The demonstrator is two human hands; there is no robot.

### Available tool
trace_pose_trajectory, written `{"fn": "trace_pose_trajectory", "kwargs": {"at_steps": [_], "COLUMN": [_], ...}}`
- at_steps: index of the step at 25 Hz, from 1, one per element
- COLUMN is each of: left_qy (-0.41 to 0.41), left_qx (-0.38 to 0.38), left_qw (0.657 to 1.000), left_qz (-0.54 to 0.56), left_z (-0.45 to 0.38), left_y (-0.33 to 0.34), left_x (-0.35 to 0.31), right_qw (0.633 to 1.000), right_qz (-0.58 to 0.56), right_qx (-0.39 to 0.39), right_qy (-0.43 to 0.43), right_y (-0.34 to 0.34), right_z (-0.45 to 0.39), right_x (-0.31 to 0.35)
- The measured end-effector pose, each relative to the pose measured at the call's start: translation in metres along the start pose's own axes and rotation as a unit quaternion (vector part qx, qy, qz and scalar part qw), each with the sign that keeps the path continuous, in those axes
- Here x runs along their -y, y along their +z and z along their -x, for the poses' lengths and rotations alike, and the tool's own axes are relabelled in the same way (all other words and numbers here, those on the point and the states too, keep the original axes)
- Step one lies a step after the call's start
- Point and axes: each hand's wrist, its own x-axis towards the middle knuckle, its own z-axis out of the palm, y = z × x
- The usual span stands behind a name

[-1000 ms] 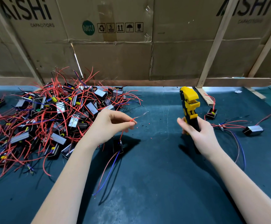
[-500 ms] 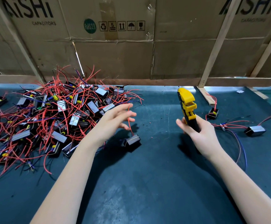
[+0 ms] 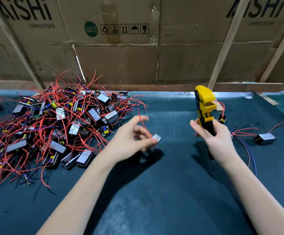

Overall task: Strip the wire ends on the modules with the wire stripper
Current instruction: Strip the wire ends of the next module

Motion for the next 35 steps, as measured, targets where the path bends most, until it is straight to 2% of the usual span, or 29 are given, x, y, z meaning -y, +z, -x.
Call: {"fn": "trace_pose_trajectory", "kwargs": {"at_steps": [2,3,5,6,8,10,12,13,15,17,21,24,27,29,31,35], "left_qy": [0.028,0.047,0.105,0.133,0.153,0.108,0.016,-0.02,-0.04,-0.032,-0.011,0.117,0.213,0.201,0.148,0.09], "left_qx": [-0.013,-0.006,-0.031,-0.072,-0.181,-0.274,-0.297,-0.295,-0.29,-0.296,-0.314,-0.301,-0.194,-0.078,0.0,0.014], "left_qw": [0.995,0.995,0.993,0.985,0.962,0.922,0.875,0.858,0.834,0.823,0.838,0.86,0.892,0.903,0.904,0.939], "left_qz": [0.1,0.083,-0.036,-0.085,-0.134,-0.251,-0.382,-0.42,-0.467,-0.483,-0.446,-0.395,-0.348,-0.371,-0.4,-0.331], "left_z": [-0.004,-0.005,-0.004,-0.004,-0.004,-0.007,-0.009,-0.01,-0.011,-0.012,-0.011,-0.005,-0.001,0.002,0.003,0.008], "left_y": [0.025,0.031,0.025,0.016,-0.006,-0.027,-0.042,-0.046,-0.048,-0.047,-0.046,-0.04,-0.033,-0.03,-0.031,-0.037], "left_x": [-0.009,-0.011,-0.012,-0.011,-0.005,0.008,0.023,0.029,0.034,0.035,0.03,0.02,0.003,0.0,0.001,0.002], "right_qw": [0.998,0.996,0.988,0.985,0.98,0.965,0.95,0.95,0.954,0.954,0.946,0.942,0.942,0.939,0.934,0.95], "right_qz": [-0.032,-0.047,-0.078,-0.096,-0.165,-0.262,-0.297,-0.286,-0.249,-0.217,-0.23,-0.236,-0.248,-0.275,-0.307,-0.279], "right_qx": [-0.046,-0.076,-0.13,-0.142,-0.107,-0.01,0.07,0.084,0.065,0.013,-0.063,-0.11,-0.077,-0.041,-0.029,-0.008], "right_qy": [-0.017,-0.024,-0.026,-0.026,-0.024,0.005,0.064,0.094,0.154,0.205,0.22,0.21,0.212,0.201,0.18,0.142], "right_y": [-0.007,-0.011,-0.019,-0.022,-0.022,-0.016,-0.01,-0.008,-0.008,-0.014,-0.028,-0.034,-0.034,-0.031,-0.029,-0.025], "right_z": [-0.004,-0.006,-0.009,-0.01,-0.011,-0.01,-0.009,-0.01,-0.011,-0.016,-0.025,-0.035,-0.039,-0.036,-0.03,-0.023], "right_x": [0.0,0.0,0.0,0.0,0.0,0.002,0.003,0.002,-0.002,-0.008,-0.018,-0.025,-0.026,-0.023,-0.021,-0.014]}}
